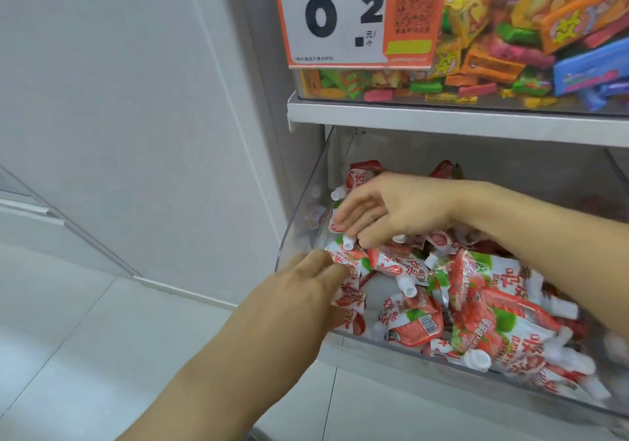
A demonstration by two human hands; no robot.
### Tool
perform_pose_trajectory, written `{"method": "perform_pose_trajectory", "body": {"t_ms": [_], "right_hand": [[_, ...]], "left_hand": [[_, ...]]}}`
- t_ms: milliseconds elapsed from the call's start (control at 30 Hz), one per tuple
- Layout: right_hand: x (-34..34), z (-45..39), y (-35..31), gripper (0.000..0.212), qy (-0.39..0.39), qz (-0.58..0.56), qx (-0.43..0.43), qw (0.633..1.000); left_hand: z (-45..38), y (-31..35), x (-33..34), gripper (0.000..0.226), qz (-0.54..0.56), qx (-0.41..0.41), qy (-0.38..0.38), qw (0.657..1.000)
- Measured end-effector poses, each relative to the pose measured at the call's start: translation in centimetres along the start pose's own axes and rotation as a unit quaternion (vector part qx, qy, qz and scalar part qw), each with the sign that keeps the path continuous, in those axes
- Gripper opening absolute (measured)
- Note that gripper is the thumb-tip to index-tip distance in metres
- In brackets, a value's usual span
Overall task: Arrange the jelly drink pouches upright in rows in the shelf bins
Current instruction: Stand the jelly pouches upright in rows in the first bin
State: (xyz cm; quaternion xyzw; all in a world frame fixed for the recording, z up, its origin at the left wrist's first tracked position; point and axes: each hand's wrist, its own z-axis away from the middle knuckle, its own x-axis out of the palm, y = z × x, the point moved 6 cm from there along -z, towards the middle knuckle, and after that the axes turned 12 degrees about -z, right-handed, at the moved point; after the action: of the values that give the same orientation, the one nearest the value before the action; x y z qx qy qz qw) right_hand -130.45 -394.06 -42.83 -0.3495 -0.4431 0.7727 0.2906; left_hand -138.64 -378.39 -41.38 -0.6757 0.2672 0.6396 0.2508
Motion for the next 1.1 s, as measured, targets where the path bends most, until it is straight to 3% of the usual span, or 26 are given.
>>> {"method": "perform_pose_trajectory", "body": {"t_ms": [67, 100, 167, 267, 367, 467, 567, 733, 867, 1000, 1100], "right_hand": [[-0.8, -1.1, -0.4, 0.042, 0.066, 0.081, -0.046, 0.993], [-0.6, -1.7, -0.6, 0.042, 0.063, 0.144, -0.06, 0.986], [0.2, -2.6, -0.6, 0.048, 0.029, 0.278, -0.06, 0.958], [0.8, -3.9, -0.3, 0.063, -0.018, 0.349, -0.055, 0.935], [1.2, -4.8, 0.1, 0.074, -0.042, 0.383, -0.055, 0.921], [1.8, -5.3, 0.9, 0.07, -0.067, 0.413, -0.048, 0.907], [1.9, -5.6, 1.5, 0.065, -0.065, 0.401, -0.052, 0.912], [-0.2, -5.3, 0.8, 0.053, 0.0, 0.329, -0.104, 0.939], [-0.9, -4.6, 0.1, 0.051, 0.034, 0.347, -0.131, 0.928], [-1.9, -3.4, -0.5, 0.041, 0.115, 0.335, -0.13, 0.926], [-0.7, -2.6, -1.0, 0.052, 0.096, 0.398, -0.14, 0.902]], "left_hand": [[0.1, -0.4, 0.9, 0.054, -0.017, -0.002, -0.016, 1.0], [0.0, -0.4, 1.1, 0.056, -0.018, 0.002, -0.01, 1.0], [-0.1, -0.1, 0.9, 0.052, -0.023, 0.015, 0.007, 1.0], [-0.4, 0.1, 0.5, 0.043, -0.033, 0.022, 0.027, 0.999], [-0.4, 0.3, 0.1, 0.022, -0.047, 0.043, 0.052, 0.997], [-0.7, 0.3, -0.2, 0.048, -0.059, 0.036, 0.054, 0.996], [-0.6, 0.3, -0.4, 0.049, -0.066, 0.028, 0.044, 0.996], [-0.6, 0.5, -1.5, 0.045, -0.06, 0.014, 0.071, 0.996], [-0.8, 0.2, -2.1, 0.048, -0.042, 0.003, 0.091, 0.995], [-1.0, 0.4, -1.8, 0.05, -0.053, -0.007, 0.077, 0.996], [-1.7, 1.0, -1.1, 0.046, -0.065, 0.006, 0.041, 0.997]]}}
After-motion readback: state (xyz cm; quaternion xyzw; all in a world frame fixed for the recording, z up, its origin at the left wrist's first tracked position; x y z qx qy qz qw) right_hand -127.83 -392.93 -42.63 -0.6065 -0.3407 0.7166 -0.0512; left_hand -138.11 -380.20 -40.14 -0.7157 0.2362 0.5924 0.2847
